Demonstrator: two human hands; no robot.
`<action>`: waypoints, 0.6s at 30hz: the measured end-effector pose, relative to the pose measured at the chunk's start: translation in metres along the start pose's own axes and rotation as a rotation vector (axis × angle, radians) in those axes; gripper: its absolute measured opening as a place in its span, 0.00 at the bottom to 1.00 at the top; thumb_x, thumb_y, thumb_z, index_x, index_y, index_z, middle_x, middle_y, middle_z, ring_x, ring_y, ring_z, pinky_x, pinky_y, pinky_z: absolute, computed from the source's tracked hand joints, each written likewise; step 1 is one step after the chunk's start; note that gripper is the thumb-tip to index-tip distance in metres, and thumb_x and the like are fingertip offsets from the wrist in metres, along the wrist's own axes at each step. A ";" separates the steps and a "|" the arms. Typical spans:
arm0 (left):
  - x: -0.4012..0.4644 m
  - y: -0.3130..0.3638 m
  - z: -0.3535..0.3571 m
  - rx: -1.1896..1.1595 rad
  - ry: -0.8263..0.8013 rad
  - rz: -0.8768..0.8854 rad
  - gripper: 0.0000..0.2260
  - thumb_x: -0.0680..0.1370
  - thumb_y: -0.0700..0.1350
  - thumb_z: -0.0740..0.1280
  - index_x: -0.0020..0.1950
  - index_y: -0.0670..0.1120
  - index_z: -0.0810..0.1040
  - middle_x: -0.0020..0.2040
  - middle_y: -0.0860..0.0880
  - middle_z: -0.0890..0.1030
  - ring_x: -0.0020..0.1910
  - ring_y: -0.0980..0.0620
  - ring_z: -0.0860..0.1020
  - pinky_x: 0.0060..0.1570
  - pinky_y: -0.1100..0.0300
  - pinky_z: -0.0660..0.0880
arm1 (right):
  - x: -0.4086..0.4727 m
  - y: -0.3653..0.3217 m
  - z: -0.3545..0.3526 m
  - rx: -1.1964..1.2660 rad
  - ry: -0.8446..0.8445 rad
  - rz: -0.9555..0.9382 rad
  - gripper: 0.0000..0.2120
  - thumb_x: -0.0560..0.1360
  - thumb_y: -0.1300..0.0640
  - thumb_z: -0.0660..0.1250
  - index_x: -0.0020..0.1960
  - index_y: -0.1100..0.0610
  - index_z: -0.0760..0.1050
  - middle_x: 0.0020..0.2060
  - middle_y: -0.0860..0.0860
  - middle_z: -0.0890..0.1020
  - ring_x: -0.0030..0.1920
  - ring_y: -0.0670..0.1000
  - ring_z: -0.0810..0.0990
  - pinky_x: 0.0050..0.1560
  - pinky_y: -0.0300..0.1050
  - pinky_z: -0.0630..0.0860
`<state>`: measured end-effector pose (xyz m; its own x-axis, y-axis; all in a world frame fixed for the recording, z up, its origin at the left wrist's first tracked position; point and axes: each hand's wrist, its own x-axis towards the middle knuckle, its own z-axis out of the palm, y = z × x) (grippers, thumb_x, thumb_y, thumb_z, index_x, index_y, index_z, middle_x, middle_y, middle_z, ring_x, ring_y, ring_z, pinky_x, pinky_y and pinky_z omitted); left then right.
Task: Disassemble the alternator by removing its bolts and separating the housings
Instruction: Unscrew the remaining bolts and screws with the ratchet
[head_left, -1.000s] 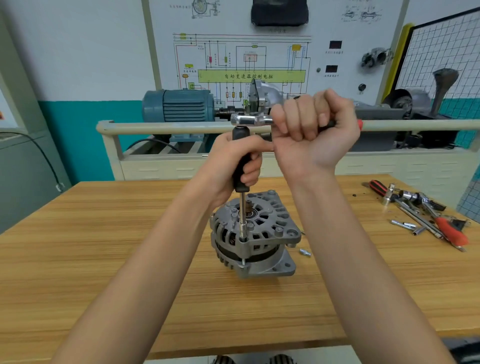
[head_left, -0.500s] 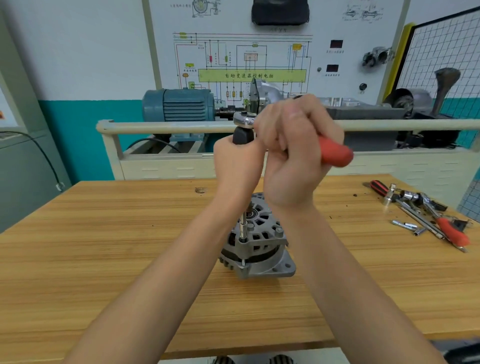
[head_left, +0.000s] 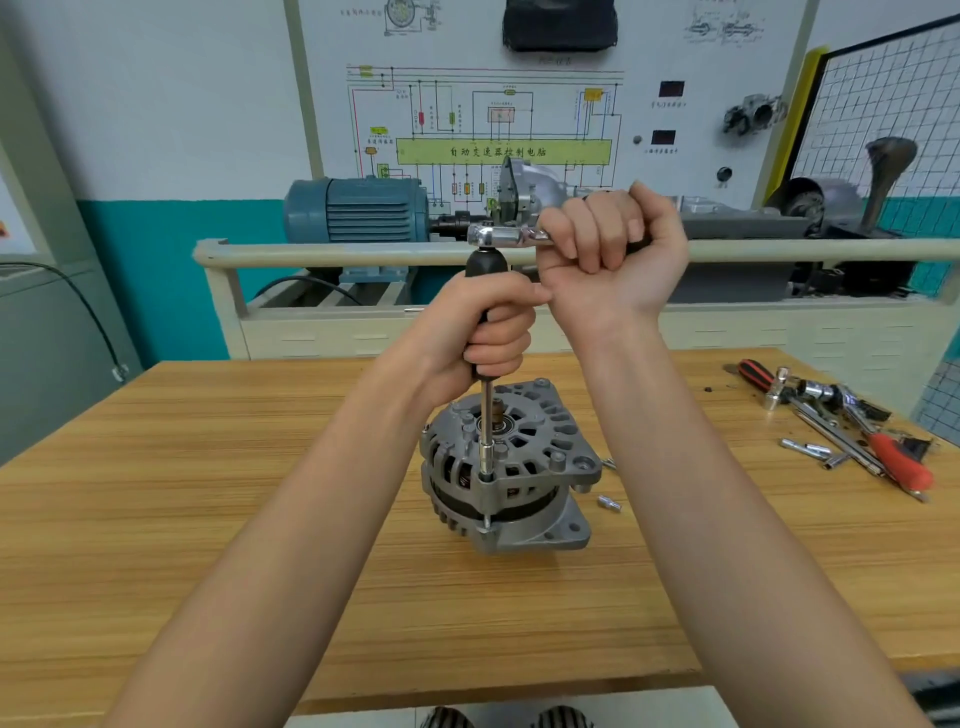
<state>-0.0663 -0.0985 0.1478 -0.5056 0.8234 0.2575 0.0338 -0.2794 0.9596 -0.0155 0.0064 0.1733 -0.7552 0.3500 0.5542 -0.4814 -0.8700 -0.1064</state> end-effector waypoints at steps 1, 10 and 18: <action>0.001 0.000 0.001 0.002 0.048 0.003 0.22 0.73 0.38 0.63 0.22 0.50 0.59 0.17 0.54 0.57 0.15 0.58 0.54 0.18 0.68 0.53 | -0.003 0.001 0.001 -0.054 -0.027 -0.033 0.19 0.71 0.60 0.55 0.21 0.56 0.62 0.15 0.48 0.59 0.23 0.48 0.50 0.24 0.39 0.57; 0.004 -0.012 0.031 0.280 0.744 0.296 0.17 0.72 0.36 0.64 0.30 0.47 0.59 0.22 0.54 0.60 0.26 0.56 0.57 0.22 0.64 0.54 | -0.045 0.039 0.011 -0.910 -0.432 -0.695 0.09 0.71 0.61 0.59 0.35 0.50 0.65 0.28 0.46 0.68 0.27 0.47 0.62 0.30 0.47 0.57; -0.001 -0.006 0.012 0.086 0.349 0.157 0.17 0.71 0.35 0.66 0.28 0.47 0.63 0.20 0.52 0.60 0.19 0.54 0.57 0.21 0.66 0.56 | -0.010 0.002 0.005 -0.216 -0.170 -0.091 0.20 0.71 0.60 0.55 0.20 0.55 0.63 0.15 0.47 0.60 0.21 0.48 0.52 0.25 0.39 0.59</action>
<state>-0.0554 -0.0918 0.1429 -0.7508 0.5526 0.3618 0.1984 -0.3337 0.9216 -0.0063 -0.0005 0.1715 -0.6280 0.3437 0.6982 -0.6409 -0.7374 -0.2133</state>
